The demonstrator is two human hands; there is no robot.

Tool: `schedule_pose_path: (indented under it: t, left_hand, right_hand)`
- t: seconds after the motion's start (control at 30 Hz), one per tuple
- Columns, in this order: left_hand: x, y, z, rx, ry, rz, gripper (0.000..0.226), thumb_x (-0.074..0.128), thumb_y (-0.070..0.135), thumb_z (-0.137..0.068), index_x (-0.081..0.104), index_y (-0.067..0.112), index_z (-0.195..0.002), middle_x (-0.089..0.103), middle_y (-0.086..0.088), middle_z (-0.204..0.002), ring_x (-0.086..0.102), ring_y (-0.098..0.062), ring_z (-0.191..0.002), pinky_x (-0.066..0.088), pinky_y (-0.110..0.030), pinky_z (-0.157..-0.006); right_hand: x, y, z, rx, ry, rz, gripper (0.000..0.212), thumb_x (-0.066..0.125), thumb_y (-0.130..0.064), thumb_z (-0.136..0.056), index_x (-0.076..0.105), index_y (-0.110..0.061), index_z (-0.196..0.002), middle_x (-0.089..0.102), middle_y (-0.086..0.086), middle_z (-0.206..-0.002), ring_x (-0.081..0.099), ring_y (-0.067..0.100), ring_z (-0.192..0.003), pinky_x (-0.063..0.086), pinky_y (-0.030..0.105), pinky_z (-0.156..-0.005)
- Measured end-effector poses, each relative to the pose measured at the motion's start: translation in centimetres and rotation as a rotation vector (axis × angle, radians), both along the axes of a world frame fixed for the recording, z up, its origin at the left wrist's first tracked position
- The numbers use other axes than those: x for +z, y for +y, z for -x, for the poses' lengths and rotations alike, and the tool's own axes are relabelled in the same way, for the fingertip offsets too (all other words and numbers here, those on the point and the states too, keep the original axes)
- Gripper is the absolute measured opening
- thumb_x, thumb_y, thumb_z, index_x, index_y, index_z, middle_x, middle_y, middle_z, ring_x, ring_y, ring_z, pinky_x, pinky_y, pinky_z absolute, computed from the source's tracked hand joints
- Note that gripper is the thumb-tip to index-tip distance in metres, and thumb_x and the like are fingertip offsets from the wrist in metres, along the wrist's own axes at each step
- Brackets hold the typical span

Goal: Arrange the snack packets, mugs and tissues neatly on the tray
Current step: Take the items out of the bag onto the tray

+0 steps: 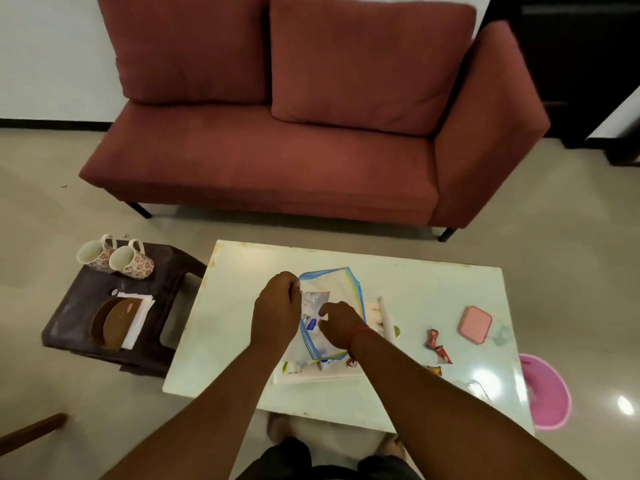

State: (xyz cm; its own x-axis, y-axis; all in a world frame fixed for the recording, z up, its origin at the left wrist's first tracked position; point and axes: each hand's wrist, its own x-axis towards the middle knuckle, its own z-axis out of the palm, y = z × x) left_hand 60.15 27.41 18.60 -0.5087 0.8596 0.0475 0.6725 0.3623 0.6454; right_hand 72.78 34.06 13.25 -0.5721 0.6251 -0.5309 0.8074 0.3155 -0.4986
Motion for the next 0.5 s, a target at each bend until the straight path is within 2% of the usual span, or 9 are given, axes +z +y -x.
schedule_pose_path:
  t: [0.07,0.17,0.2,0.27,0.3,0.33,0.37,0.43,0.5]
  left_hand:
    - [1.2,0.7,-2.2,0.01,-0.009,-0.067,0.008,0.053,0.017,-0.099,0.058,0.017,-0.092,0.059,0.006,-0.085,0.053,-0.006,-0.069,0.039,-0.005,-0.063]
    - [2.7,1.6,-4.9,0.032,-0.047,-0.162,0.012,0.052,0.019,-0.099,0.053,0.024,-0.089,0.058,0.01,-0.082,0.056,-0.003,-0.072,0.042,-0.007,-0.06]
    - [3.1,1.8,-5.6,0.04,-0.063,-0.196,0.013,0.052,0.019,-0.099,0.052,0.025,-0.088,0.059,0.009,-0.082,0.057,-0.005,-0.073,0.044,-0.009,-0.06]
    - [3.5,2.1,-6.6,0.055,-0.093,-0.239,0.014,0.051,0.021,-0.1,0.051,0.024,-0.087,0.064,0.004,-0.084,0.061,-0.009,-0.077,0.049,-0.017,-0.062]
    - [3.7,2.2,-7.0,0.063,-0.1,-0.244,0.013,0.051,0.022,-0.1,0.051,0.023,-0.087,0.066,0.003,-0.086,0.062,-0.01,-0.078,0.052,-0.021,-0.062]
    - [3.6,2.3,-7.2,0.068,-0.099,-0.241,0.013,0.05,0.024,-0.1,0.051,0.022,-0.087,0.066,0.003,-0.087,0.063,-0.01,-0.079,0.053,-0.021,-0.062]
    - [3.5,2.3,-7.2,0.076,-0.094,-0.232,0.013,0.05,0.025,-0.1,0.052,0.021,-0.088,0.066,0.006,-0.088,0.063,-0.008,-0.079,0.052,-0.018,-0.061]
    - [3.1,2.2,-6.9,0.088,-0.08,-0.201,0.013,0.05,0.025,-0.1,0.053,0.019,-0.09,0.065,0.007,-0.089,0.062,-0.007,-0.079,0.052,-0.015,-0.062]
    - [2.4,2.1,-6.0,0.101,-0.054,-0.17,0.013,0.05,0.022,-0.1,0.054,0.018,-0.089,0.066,0.002,-0.089,0.062,-0.009,-0.079,0.053,-0.02,-0.065]
  right_hand:
    - [0.6,1.7,-1.3,0.075,-0.117,0.056,0.044,0.052,-0.024,-0.098,0.05,-0.005,-0.138,0.045,0.019,-0.145,0.044,0.033,-0.133,0.036,0.036,-0.109]
    - [1.8,3.8,-3.6,0.209,-0.191,0.036,0.048,0.056,-0.031,-0.096,0.053,-0.005,-0.136,0.051,0.022,-0.139,0.046,0.035,-0.13,0.039,0.038,-0.106]
    - [1.9,4.4,-4.1,0.197,-0.207,0.039,0.047,0.056,-0.03,-0.096,0.054,-0.004,-0.135,0.056,0.021,-0.131,0.052,0.034,-0.123,0.042,0.037,-0.103]
    - [1.4,5.3,-5.0,0.165,-0.186,-0.01,0.041,0.054,-0.019,-0.097,0.054,-0.001,-0.133,0.064,0.013,-0.102,0.063,0.025,-0.09,0.053,0.032,-0.087]
    - [1.1,5.6,-5.3,0.111,-0.18,-0.02,0.039,0.053,-0.015,-0.096,0.054,0.0,-0.132,0.064,0.01,-0.093,0.062,0.021,-0.075,0.055,0.028,-0.078]
    - [1.1,5.9,-5.5,0.106,-0.197,-0.045,0.037,0.053,-0.013,-0.096,0.054,-0.001,-0.131,0.066,0.011,-0.095,0.06,0.019,-0.069,0.054,0.025,-0.071]
    - [1.3,6.0,-5.6,0.132,-0.231,-0.086,0.036,0.053,-0.013,-0.096,0.055,-0.002,-0.13,0.068,0.014,-0.105,0.061,0.02,-0.071,0.053,0.024,-0.07]
    - [1.7,5.2,-5.5,0.104,-0.19,-0.166,0.033,0.052,-0.018,-0.097,0.06,-0.003,-0.125,0.067,0.017,-0.12,0.065,0.028,-0.094,0.053,0.032,-0.082]
    - [2.5,4.1,-5.0,0.059,-0.081,-0.294,0.029,0.051,-0.025,-0.096,0.068,-0.007,-0.112,0.069,0.014,-0.114,0.064,0.032,-0.104,0.05,0.035,-0.087]
